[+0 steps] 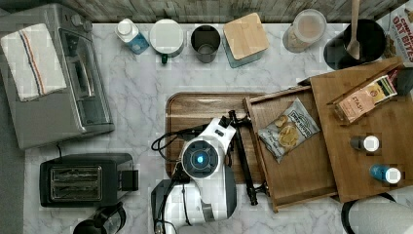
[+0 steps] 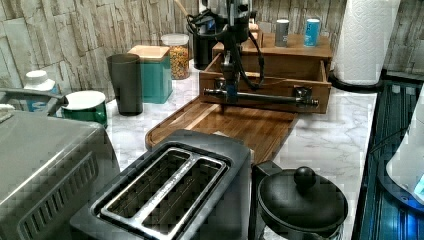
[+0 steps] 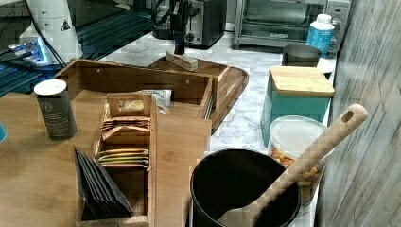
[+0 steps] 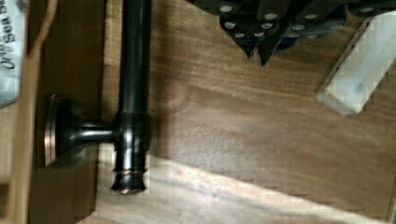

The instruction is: Close the drawer.

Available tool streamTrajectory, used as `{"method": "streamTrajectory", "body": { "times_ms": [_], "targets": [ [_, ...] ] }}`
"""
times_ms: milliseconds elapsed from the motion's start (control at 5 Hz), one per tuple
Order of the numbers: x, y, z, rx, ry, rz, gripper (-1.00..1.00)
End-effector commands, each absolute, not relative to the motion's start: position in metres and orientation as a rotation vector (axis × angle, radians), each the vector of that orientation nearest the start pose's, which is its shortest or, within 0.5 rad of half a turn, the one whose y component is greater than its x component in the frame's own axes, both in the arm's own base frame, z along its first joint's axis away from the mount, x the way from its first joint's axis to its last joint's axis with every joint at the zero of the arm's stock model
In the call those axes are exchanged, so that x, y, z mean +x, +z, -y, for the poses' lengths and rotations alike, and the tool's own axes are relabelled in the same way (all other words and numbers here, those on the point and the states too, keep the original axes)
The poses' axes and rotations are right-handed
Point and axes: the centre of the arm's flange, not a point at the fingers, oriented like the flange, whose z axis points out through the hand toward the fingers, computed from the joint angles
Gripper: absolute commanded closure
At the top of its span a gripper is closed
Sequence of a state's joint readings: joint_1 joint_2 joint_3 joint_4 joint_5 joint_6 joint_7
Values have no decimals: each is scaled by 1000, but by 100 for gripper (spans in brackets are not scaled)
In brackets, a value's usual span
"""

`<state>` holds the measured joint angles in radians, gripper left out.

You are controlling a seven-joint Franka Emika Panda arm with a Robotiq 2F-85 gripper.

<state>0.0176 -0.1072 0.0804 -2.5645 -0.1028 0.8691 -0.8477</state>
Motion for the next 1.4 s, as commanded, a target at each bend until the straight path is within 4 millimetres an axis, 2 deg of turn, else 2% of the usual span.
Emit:
{"method": "streamTrajectory", "body": {
  "times_ms": [200,400,600,800,1000,1400],
  "targets": [
    [430,274,4,-3220,88,363,100],
    [424,271,15,-3228,94,336,100],
    [425,275,30,-3203,153,304,100],
    [425,272,49,-3175,155,337,100],
    [427,271,60,-3182,122,365,100],
    [444,268,92,-3160,86,406,100]
  ]
}}
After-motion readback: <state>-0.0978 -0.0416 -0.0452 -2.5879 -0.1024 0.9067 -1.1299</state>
